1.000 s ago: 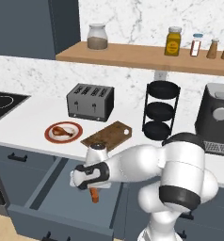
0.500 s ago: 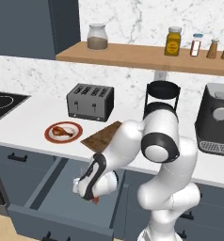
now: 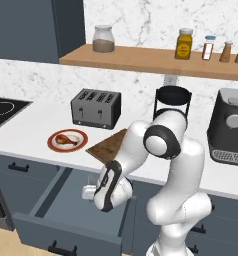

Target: Pick up the knife from the drawer and place it on the cutting board. Then place the meat from the plate to the cutting board.

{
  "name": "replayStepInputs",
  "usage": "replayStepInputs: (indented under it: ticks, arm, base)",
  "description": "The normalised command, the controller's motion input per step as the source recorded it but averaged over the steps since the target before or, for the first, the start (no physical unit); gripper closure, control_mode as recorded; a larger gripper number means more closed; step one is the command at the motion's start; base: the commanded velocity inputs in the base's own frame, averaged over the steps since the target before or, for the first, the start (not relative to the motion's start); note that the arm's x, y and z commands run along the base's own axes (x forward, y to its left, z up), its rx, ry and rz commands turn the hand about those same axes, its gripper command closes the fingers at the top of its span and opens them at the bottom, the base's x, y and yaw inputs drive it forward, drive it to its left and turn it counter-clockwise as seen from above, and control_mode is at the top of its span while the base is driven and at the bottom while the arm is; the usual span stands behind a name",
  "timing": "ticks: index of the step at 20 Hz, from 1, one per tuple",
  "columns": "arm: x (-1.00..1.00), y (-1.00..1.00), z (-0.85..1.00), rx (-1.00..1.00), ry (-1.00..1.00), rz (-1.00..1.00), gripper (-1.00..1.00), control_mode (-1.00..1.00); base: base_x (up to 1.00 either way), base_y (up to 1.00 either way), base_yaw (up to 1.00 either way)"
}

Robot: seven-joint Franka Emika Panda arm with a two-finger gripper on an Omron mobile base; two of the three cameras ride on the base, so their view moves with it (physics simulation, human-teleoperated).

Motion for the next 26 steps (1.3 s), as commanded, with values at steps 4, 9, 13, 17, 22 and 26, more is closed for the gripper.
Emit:
replayStepInputs:
  ticks: [4, 9, 13, 17, 22, 26]
  arm:
    - [0.13, 0.00, -0.39, -0.03, 0.03, 0.00, -1.00, -1.00]
    - [-0.10, 0.00, -0.68, -0.15, 0.04, -0.01, -1.00, -1.00]
    - [-0.11, 0.09, -0.86, -0.09, 0.14, 0.00, 1.00, -1.00]
    - [-0.57, 0.08, -0.85, -0.01, 0.14, -0.01, 1.00, -1.00]
    - [-0.85, 0.16, -0.23, 0.00, 0.00, 0.00, 1.00, -1.00]
    - [-1.00, 0.53, 0.17, 0.00, 0.00, 0.00, 1.00, -1.00]
  base:
    - [0.00, 0.00, 0.00]
    - [0.00, 0.00, 0.00]
    - [0.00, 0.00, 0.00]
    - [0.00, 0.00, 0.00]
    - [0.00, 0.00, 0.00]
    - [0.00, 0.00, 0.00]
